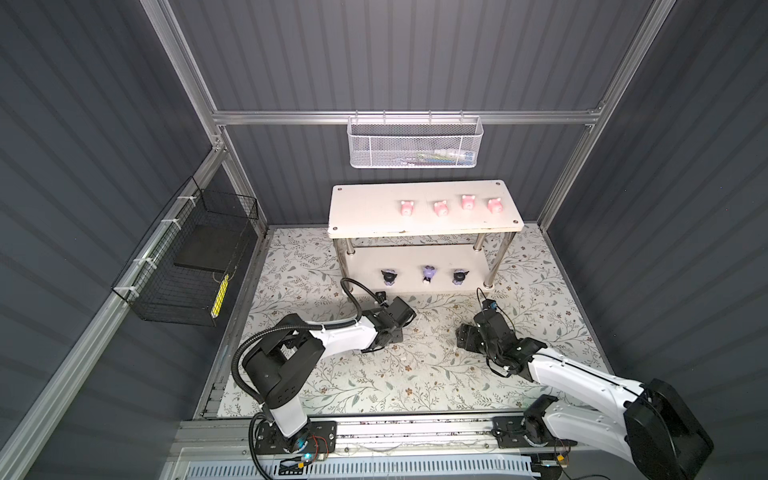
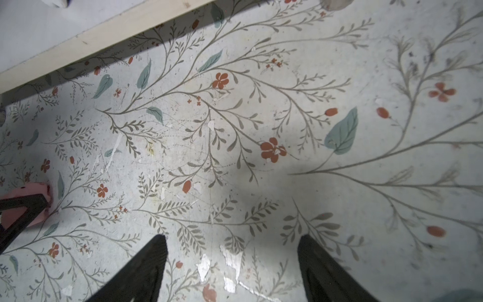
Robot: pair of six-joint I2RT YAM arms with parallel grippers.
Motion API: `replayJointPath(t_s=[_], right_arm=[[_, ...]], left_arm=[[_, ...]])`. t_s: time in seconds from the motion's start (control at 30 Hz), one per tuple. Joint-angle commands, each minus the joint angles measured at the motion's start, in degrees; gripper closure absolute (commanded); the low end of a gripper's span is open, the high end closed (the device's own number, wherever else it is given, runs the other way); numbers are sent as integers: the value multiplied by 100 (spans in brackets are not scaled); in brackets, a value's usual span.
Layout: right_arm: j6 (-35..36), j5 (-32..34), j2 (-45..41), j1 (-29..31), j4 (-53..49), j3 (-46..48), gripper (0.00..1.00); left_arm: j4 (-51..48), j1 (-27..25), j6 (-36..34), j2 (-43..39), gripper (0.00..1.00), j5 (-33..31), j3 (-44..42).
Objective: Place and organize the plastic toys onto the shelf
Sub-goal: 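Lift the pink pig with the left gripper up over the top shelf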
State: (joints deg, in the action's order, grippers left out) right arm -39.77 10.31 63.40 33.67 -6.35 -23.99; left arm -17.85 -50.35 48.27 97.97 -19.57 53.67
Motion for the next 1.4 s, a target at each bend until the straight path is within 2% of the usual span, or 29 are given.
replayJointPath(t_s=[0.0,0.3,0.47,0.63,0.8,1.0,1.23,1.37], right_arm=[[66,-26,27,-28,55,-58,19],[88,-59,32,-49,54,-79,19],[89,-119,322,-58,115,-123,19],[77,-197,458,-61,178,-181,19],[75,-257,521,-55,222,-206,19],[75,-267,450,-61,178,-201,19],[83,-335,473,-60,228,-184,19],[83,-373,498,-57,289,-163,19]], left_arm=[[-558,-45,-85,-295,69,-55,294],[-2271,-47,-374,-1685,70,56,1209],[-3460,-54,-634,-2344,71,-135,2225],[-4189,-51,-874,-2603,73,-93,3248],[-4519,-53,-1236,-2543,73,-139,4071],[-4592,-45,-1761,-2267,72,-482,4956],[-4517,-13,-2487,-1457,69,-1056,6246],[-4506,310,-2768,-842,70,-957,7042]])
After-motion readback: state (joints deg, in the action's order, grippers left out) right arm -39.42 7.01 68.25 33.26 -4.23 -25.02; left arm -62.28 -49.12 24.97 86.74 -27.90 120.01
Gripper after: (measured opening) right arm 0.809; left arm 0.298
